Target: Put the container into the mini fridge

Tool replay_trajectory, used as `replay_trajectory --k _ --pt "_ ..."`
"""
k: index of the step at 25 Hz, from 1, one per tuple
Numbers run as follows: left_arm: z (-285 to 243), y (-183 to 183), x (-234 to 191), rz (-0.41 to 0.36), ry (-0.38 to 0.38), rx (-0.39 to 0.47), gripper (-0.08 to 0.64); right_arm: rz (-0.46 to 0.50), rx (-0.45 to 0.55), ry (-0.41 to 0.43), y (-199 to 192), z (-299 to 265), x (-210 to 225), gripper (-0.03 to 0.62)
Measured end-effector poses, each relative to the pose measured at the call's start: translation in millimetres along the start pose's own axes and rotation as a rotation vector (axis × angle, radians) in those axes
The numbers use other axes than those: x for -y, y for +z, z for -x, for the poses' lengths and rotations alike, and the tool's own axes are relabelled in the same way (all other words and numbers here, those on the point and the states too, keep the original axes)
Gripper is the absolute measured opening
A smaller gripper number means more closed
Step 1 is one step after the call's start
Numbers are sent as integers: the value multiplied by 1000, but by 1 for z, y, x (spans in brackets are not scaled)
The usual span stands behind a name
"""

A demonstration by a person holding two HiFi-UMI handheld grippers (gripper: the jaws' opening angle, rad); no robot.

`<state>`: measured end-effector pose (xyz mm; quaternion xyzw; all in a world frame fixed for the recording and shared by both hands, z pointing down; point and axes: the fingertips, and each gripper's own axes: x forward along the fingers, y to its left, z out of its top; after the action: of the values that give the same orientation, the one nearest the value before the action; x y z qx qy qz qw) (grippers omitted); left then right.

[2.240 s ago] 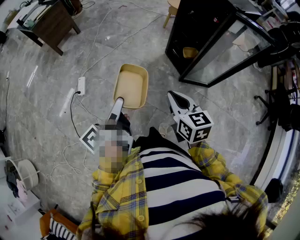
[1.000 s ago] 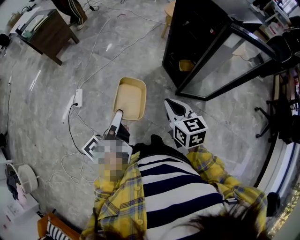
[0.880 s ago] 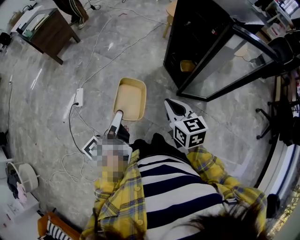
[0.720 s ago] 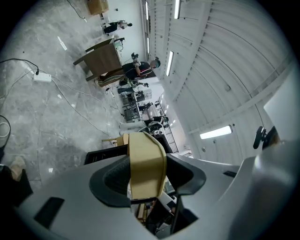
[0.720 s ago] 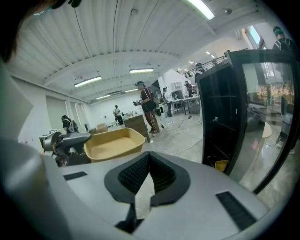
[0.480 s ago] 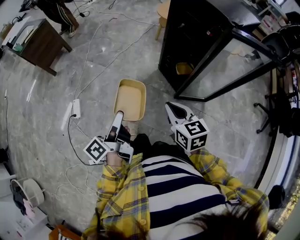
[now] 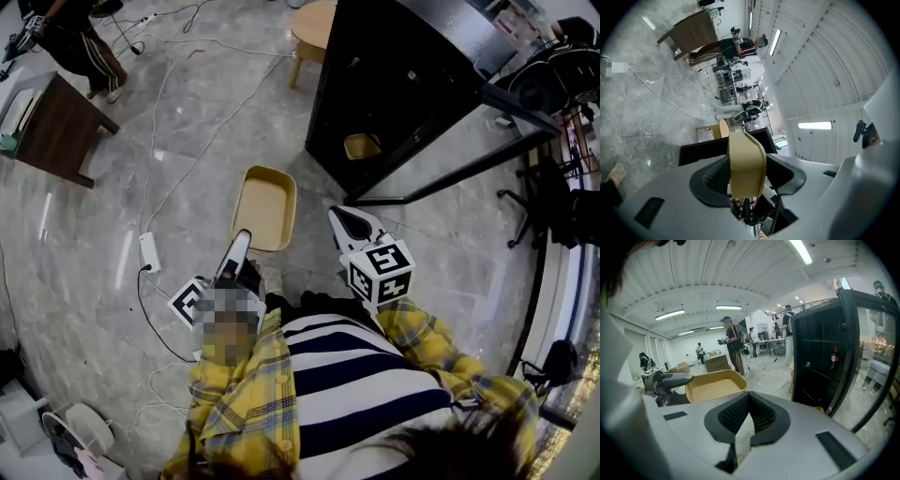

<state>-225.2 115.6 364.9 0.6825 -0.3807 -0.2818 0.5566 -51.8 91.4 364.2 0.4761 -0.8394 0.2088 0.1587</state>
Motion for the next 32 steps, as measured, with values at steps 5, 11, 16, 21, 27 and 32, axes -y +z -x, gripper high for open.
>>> replay_trajectory --k 5,11,16,21,27,32 --pt "-19 22 -14 27 -1 -86 236 -28 -5 -69 9 -22 4 26" --pt "-36 34 -23 40 -21 -206 236 -59 -6 -153 12 -27 2 26" --pt "-68 35 -20 62 -53 -260 236 -50 17 -217 23 -25 23 26" --pt "-112 33 -6 117 -89 -268 236 -18 34 -250 40 -31 52 26" --pt "-172 21 12 114 -126 -289 236 -2 56 -256 59 -37 95 26" --pt "-218 5 31 104 -163 -305 236 -3 67 -259 69 -35 128 26"
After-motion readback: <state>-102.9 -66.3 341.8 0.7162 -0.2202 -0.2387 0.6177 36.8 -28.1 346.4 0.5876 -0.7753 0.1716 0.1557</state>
